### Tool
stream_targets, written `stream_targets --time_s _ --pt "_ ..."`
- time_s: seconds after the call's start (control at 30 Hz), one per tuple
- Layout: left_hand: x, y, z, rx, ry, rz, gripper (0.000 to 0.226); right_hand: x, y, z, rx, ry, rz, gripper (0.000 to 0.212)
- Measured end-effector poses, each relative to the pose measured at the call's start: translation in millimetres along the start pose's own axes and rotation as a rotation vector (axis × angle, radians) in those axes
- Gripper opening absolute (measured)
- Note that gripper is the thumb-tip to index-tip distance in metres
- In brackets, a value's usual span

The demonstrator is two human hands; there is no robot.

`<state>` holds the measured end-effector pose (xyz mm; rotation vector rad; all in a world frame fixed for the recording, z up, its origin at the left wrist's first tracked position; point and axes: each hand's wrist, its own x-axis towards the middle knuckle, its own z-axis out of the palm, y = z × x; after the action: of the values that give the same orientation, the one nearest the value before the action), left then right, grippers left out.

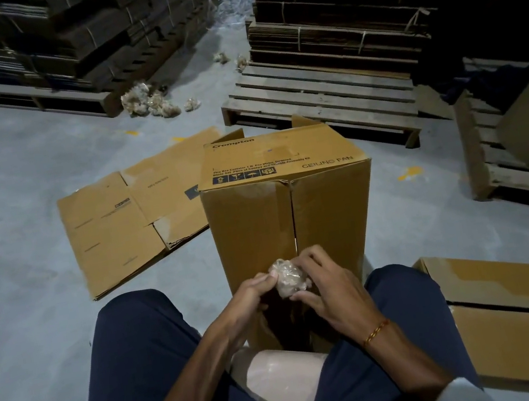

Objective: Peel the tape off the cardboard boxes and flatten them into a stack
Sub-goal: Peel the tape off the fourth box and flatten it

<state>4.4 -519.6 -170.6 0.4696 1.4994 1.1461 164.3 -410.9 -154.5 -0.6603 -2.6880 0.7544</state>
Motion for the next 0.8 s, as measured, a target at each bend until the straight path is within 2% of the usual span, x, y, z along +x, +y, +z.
stream_targets --time_s 0.27,0.37,0.43,0.47,0.53,0.63,0.7,0.8 --pt "3.8 14.5 0.2 0.077 0.056 0.056 0.03 0.0 -4.8 8.8 -0.015 0.124 0.058 0.041" --pt "10.6 5.4 -1.5 0.175 0.121 -0.002 0.042 0.3 -7.1 4.1 -0.265 0.164 -0.009 0.045" --pt "9.1 3.9 0.7 0.228 0.106 -0.076 0.051 -1.7 -5.0 2.4 -0.333 0.143 -0.005 0.051" --pt "7.1 4.9 2.4 0.227 0.076 -0.096 0.052 -3.7 -3.6 2.6 -0.275 0.099 0.01 0.054" --pt "5.6 7.7 4.4 0.21 0.011 -0.105 0.052 -6.7 -1.8 4.3 -0.002 -0.025 0.079 0.059" --pt "5.2 8.8 2.4 0.241 -0.027 -0.091 0.054 -2.7 -2.5 8.5 0.258 -0.065 0.109 0.042" --pt "3.9 9.8 3.4 0.364 0.03 -0.066 0.057 2.6 0.2 9.7 0.372 -0.045 0.152 0.032" --pt "2.7 8.5 3.4 0.742 0.214 0.144 0.051 8.3 7.2 10.1 0.463 -0.056 0.228 0.024"
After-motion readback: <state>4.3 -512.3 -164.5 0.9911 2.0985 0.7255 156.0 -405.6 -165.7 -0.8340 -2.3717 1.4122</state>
